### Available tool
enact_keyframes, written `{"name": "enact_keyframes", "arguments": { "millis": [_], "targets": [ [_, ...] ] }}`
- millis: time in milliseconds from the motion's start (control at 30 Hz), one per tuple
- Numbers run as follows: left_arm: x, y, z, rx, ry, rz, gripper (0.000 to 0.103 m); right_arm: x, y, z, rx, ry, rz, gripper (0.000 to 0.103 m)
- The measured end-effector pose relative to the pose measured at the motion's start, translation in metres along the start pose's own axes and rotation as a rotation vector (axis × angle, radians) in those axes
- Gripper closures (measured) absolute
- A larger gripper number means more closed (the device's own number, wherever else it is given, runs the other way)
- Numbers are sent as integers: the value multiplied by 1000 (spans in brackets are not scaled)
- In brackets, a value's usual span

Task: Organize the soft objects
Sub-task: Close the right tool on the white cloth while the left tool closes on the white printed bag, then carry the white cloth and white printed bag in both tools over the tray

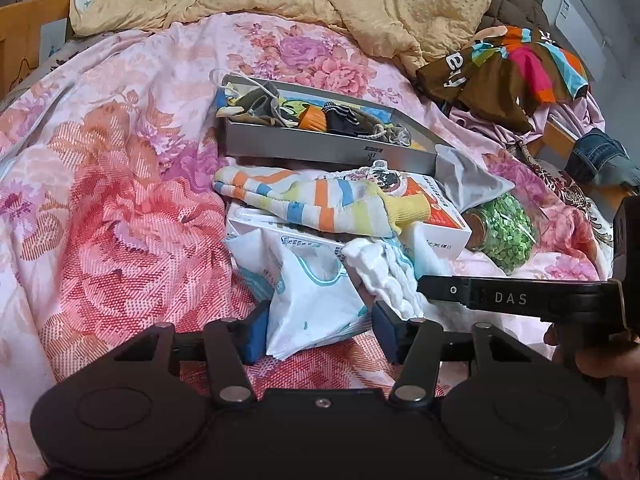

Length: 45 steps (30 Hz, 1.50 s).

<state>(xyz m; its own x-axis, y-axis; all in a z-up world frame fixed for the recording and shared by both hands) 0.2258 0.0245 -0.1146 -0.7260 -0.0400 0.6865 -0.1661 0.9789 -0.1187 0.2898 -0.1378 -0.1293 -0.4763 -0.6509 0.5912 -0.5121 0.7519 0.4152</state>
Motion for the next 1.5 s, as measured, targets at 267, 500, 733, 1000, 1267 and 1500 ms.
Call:
{"name": "enact_keyframes", "arguments": {
  "millis": [267, 500, 733, 1000, 1267, 1500],
  "targets": [
    [3, -2, 0, 26, 5, 28, 34, 0, 4, 1, 21, 0, 9, 68],
    [-3, 10, -2, 157, 48, 50, 32, 1, 6, 0, 29, -6, 4, 73],
    [-7, 20, -3, 227, 63, 44, 50, 0, 12, 0, 51, -6, -6, 85],
    [-1, 18, -5, 199, 6, 22, 60, 2, 13, -1, 57, -20, 1, 91],
    [8, 11, -8, 146, -58, 24, 61, 8, 26, -4, 139, -55, 8, 96],
    [18, 6, -13, 121, -116, 35, 61, 18, 50, -9, 266, -118, 4, 96]
  ]
}}
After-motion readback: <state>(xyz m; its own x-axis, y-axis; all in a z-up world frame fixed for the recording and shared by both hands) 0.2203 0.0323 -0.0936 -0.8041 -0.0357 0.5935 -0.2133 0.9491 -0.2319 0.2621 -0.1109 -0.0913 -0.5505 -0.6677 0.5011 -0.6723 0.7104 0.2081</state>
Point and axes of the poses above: each gripper's, at about its wrist camera, not at the fingertips, and x roughly against the way its jaws point, y to its left, z to its underside, the point moved 8 cm from there along -x, roughly the way its jaws point, and after that the axes turned 15 degrees about -z, right-handed, at the moved point
